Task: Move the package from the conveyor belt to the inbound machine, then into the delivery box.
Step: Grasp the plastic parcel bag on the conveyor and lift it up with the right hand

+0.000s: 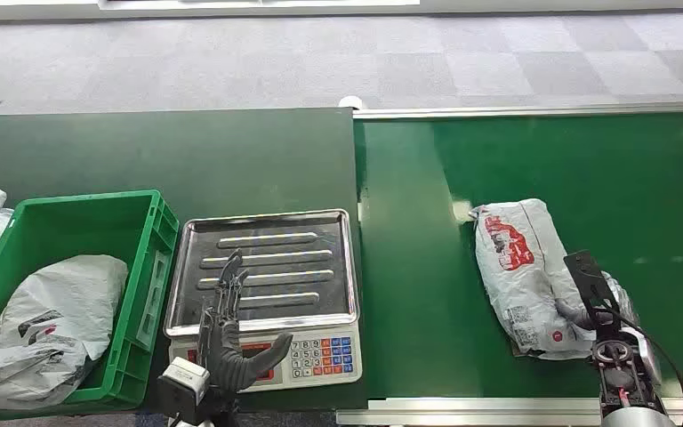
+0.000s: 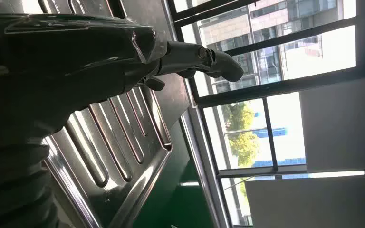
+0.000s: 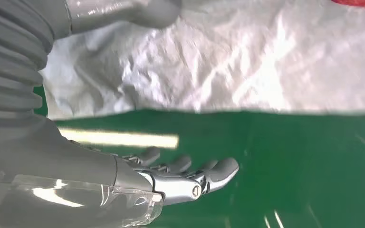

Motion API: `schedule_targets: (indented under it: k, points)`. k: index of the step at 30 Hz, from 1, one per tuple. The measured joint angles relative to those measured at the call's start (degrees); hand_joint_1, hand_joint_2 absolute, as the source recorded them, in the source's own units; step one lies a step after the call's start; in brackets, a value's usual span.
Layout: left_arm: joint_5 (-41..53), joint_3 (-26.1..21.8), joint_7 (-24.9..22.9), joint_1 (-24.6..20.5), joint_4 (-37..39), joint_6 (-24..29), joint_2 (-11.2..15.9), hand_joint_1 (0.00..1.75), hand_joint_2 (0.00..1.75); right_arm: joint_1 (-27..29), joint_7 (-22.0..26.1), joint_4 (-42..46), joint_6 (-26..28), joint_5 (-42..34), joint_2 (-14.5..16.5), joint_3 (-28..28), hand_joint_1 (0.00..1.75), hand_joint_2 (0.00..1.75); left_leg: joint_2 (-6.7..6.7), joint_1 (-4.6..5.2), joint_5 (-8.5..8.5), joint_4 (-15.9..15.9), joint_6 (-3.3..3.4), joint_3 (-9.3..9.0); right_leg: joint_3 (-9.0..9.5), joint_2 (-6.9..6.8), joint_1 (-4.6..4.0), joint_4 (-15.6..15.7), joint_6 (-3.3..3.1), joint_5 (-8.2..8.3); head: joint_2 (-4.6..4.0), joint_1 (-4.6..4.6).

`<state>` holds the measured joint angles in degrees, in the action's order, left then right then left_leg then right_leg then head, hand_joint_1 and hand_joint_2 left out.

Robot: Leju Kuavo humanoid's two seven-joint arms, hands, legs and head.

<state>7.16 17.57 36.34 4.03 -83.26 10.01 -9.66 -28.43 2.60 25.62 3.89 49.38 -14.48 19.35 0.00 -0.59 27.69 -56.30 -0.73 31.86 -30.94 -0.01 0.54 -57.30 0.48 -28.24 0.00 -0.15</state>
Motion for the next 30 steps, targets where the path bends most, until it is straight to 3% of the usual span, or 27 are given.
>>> schedule_targets:
  k: [13, 15, 18, 22, 30]
  points:
    - [-0.4, -0.07, -0.72, 0.19, -0.64, 0.81, 0.02, 0.0, 1.75, -1.58, 2.83, -3.53, -5.13, 0.39, 0.66, -0.23, 1.75, 1.75, 0.01, 0.01, 0.0, -0.01, 0.0, -0.02, 0.02, 0.01, 0.01, 0.0, 0.0, 0.01, 0.0, 0.0]
    - [-0.42, -0.09, -0.74, 0.39, -0.81, 1.2, 0.08, 0.0, 1.75, -1.61, 5.31, -3.53, -3.24, -0.03, 1.05, -0.32, 1.75, 1.75, 0.01, 0.0, 0.0, 0.0, 0.0, 0.0, 0.02, 0.01, 0.0, -0.01, 0.0, 0.01, 0.0, 0.0]
    - [-0.48, -0.21, -0.75, 1.39, -1.85, 2.26, 0.16, 0.0, 1.75, -1.71, 14.73, -1.78, 5.24, -2.93, 2.29, -0.34, 1.75, 1.75, 0.05, 0.0, -0.01, 0.01, 0.0, 0.04, -0.02, 0.01, -0.01, -0.02, 0.0, 0.01, 0.0, -0.01]
    - [-0.48, -0.34, -0.69, 2.13, -2.97, 2.77, 0.16, 0.0, 1.75, 0.36, 25.14, 8.2, 12.26, -11.25, 5.15, -0.75, 1.75, 1.75, -0.07, -0.01, -0.02, 0.0, 0.0, 0.03, -0.02, -0.15, -0.01, -0.02, 0.0, -0.02, 0.0, -0.01]
    - [0.15, -0.78, -0.19, 1.68, -3.28, 2.44, 0.14, 0.0, 1.75, 12.89, 29.25, 41.25, 20.4, -21.83, 10.93, -8.7, 1.75, 1.75, -0.17, -0.01, -0.01, 0.01, 0.0, 0.09, -0.06, -0.22, -0.01, -0.02, -0.02, -0.05, 0.0, 0.0]
